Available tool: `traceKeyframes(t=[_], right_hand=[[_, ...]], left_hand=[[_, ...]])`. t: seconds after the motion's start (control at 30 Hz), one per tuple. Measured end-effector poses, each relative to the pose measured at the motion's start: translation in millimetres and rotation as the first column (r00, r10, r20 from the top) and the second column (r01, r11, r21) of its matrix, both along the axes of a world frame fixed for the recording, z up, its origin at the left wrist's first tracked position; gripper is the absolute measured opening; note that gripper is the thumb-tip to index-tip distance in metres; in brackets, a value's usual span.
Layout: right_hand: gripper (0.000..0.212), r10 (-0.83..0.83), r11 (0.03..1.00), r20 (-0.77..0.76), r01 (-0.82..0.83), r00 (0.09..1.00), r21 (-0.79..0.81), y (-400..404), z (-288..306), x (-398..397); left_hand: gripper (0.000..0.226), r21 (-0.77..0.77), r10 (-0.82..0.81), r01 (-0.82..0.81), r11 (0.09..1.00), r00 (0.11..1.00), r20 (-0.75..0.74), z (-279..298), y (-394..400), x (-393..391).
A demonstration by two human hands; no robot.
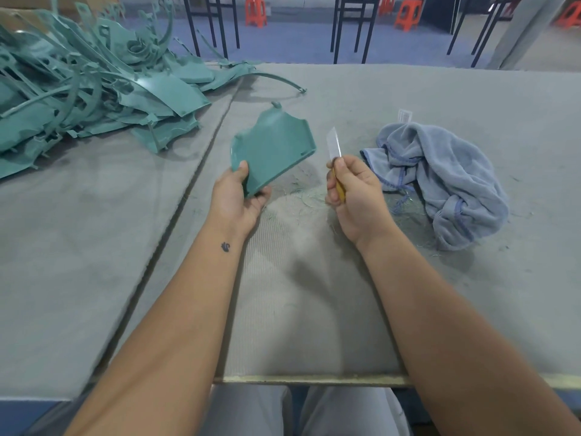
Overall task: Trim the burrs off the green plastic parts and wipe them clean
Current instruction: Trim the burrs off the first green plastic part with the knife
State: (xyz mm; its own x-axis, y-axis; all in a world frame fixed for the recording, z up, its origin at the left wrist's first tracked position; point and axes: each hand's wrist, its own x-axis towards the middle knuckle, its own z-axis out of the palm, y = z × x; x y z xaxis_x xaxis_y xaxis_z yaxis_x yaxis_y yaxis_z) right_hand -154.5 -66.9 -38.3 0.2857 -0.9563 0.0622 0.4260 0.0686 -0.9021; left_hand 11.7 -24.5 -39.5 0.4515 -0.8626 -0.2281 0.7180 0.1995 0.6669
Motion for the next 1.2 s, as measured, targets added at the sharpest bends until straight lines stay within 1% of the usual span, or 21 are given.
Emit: traceKeyframes(t=[0.1, 0.13, 0.23, 0.33, 0.4, 0.5, 0.57, 0.73, 0.9, 1.0, 1.1, 1.13, 1.2], right_hand=[[0.022, -0.018, 0.997, 0.054, 0.014, 0.998, 0.074, 0.5, 3.3, -1.0], [0.021, -0.028, 0.997, 0.054, 0.024, 0.998, 0.076, 0.9, 3.6, -2.6], [0.022, -0.080, 0.996, -0.011, 0.080, 0.997, 0.030, -0.1, 4.6, -5.1], [0.037, -0.171, 0.983, -0.100, 0.177, 0.980, 0.051, -3.4, 6.8, -2.0], [0.036, -0.223, 0.974, -0.170, 0.225, 0.960, -0.010, -4.2, 5.5, -1.0], [0.024, -0.258, 0.964, -0.189, 0.240, 0.948, -0.115, -2.3, 1.6, -2.3], [0.017, -0.265, 0.961, -0.178, 0.243, 0.948, -0.136, -1.9, 1.5, -4.0], [0.015, -0.233, 0.956, -0.153, 0.198, 0.960, -0.215, -0.8, 2.2, -4.7], [0.016, -0.214, 0.957, -0.171, 0.172, 0.962, -0.234, -1.7, -0.4, -2.4], [0.020, -0.217, 0.950, -0.223, 0.152, 0.951, -0.273, -2.0, -4.0, -1.3], [0.025, -0.221, 0.924, -0.358, 0.078, 0.907, -0.375, -0.9, -7.3, 2.7], [0.026, -0.224, 0.918, -0.372, 0.066, 0.901, -0.392, -0.4, -7.8, 3.9], [0.023, -0.235, 0.918, -0.332, 0.096, 0.913, -0.386, -0.3, -7.0, 3.6]], left_hand=[[0.017, 0.017, -0.002, 0.000, 1.000, 0.996, 0.090, -0.2, -0.3, -3.9], [0.018, 0.017, 0.000, -0.002, 1.000, 0.995, 0.101, -0.2, -0.9, -5.0], [0.024, 0.005, -0.010, 0.010, 1.000, 0.992, 0.125, -0.3, -2.3, -4.2], [0.029, 0.014, -0.036, 0.034, 0.999, 0.981, 0.191, -0.6, -2.8, -3.7], [0.026, 0.022, -0.053, 0.050, 0.999, 0.975, 0.217, 0.1, -2.8, -4.5], [0.020, 0.025, -0.060, 0.056, 0.998, 0.976, 0.209, 1.6, -3.1, -5.1], [0.021, 0.026, -0.059, 0.055, 0.998, 0.978, 0.202, 2.0, -3.4, -5.6], [0.021, 0.039, -0.062, 0.056, 0.998, 0.977, 0.202, 1.5, -4.9, -4.7], [0.022, 0.046, -0.062, 0.054, 0.998, 0.979, 0.196, 2.5, -5.4, -4.3], [0.023, 0.035, -0.059, 0.054, 0.998, 0.980, 0.191, 2.7, -5.1, -5.8], [0.023, 0.000, -0.052, 0.053, 0.999, 0.979, 0.199, 2.9, -4.4, -8.3], [0.023, -0.003, -0.047, 0.049, 0.999, 0.978, 0.202, 3.2, -4.1, -9.1], [0.022, 0.001, -0.035, 0.036, 0.999, 0.980, 0.195, 4.0, -3.7, -10.0]])
